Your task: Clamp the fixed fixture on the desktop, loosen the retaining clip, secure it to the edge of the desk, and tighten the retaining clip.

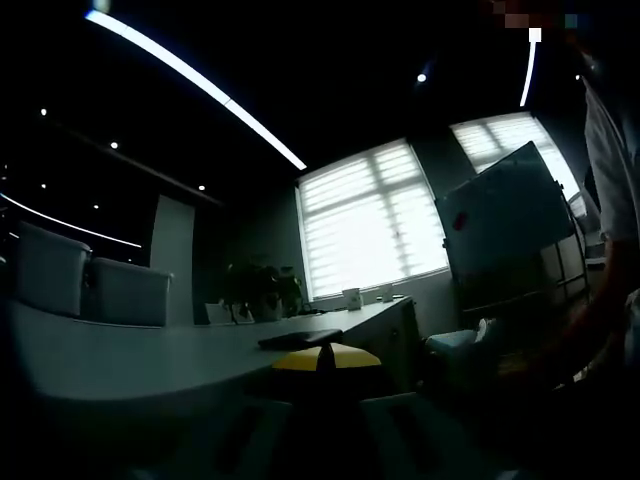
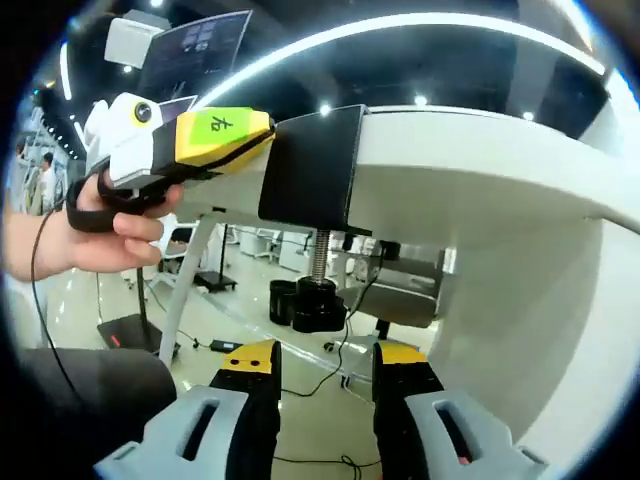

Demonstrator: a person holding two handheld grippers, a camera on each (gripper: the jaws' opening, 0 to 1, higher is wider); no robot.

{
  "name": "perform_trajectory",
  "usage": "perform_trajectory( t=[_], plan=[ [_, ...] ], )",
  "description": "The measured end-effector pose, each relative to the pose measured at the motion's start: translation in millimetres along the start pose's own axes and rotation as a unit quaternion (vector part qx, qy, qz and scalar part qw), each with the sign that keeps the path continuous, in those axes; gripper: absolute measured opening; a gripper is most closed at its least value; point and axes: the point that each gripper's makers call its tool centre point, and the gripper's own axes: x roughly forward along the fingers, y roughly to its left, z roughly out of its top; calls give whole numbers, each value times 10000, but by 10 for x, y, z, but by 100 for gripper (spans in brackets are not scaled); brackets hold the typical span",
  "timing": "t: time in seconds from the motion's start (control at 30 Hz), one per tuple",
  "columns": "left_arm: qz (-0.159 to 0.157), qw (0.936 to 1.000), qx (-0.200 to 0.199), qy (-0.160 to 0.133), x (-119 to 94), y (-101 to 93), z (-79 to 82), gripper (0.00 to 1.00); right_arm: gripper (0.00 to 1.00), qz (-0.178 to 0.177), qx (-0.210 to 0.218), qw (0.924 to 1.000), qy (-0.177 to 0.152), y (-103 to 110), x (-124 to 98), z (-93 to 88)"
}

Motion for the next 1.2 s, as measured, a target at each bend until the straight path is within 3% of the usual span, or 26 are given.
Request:
perform_trajectory(
  t=[0.17, 0.23, 0.3, 0.43, 0.53, 0.73, 0.87, 1.2],
  plan=[
    [-8, 10000, -15, -32, 10, 2, 12, 1, 33, -942, 159, 9954, 19, 51, -150, 30],
    [-2, 10000, -7, -29, 12, 3, 12, 1, 32, -1601, 670, 9848, 33, -14, -234, 19],
    [7, 10000, -2, -27, 9, 7, 10, 1, 32, -1891, 831, 9784, 36, -32, -273, 45],
    [-2, 10000, -48, -53, 6, 15, 9, 1, 32, -1961, 415, 9796, -114, 49, -248, 231],
    [-6, 10000, -38, -47, 19, 5, 6, 1, 31, -1954, 419, 9797, -169, 88, -186, 295],
    [3, 10000, -15, -31, 10, -1, 4, 1, 30, -2143, 224, 9763, -184, 17, -50, 271],
    [-5, 10000, -12, -31, 11, 3, 2, 1, 29, -2186, 308, 9751, -192, -53, 5, 252],
    [-5, 10000, -9, -35, 4, -1, 3, 1, 25, -2070, 247, 9778, -209, -53, 49, 208]
  ],
)
